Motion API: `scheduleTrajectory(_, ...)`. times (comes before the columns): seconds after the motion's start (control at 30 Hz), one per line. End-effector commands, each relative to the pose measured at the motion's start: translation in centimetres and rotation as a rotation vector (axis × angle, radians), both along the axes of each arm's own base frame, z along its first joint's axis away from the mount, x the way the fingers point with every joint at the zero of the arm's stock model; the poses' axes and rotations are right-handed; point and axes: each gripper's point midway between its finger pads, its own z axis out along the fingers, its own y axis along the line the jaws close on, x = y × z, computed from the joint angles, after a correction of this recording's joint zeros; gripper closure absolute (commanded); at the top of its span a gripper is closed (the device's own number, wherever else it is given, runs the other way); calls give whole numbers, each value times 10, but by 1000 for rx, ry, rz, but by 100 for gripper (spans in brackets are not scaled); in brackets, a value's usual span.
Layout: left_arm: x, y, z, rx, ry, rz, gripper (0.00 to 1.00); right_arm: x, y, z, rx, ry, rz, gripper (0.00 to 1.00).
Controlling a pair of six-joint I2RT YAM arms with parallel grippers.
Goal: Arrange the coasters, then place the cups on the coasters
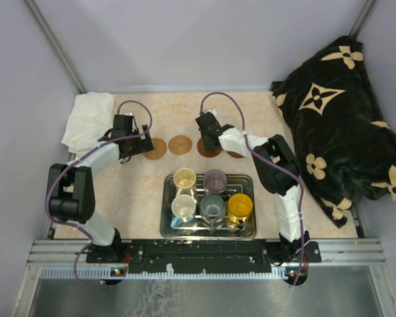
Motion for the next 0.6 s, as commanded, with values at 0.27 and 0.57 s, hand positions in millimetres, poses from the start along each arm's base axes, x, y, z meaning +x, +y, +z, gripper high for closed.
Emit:
scheduleTrajectory(0.27,3,-4,8,-18,-26,-3,0,-16,7,-16,-56,84,47,72)
scheduleTrajectory(0.57,3,-4,7,-19,-27,-3,1,15,13,13,-95,-14,46,70)
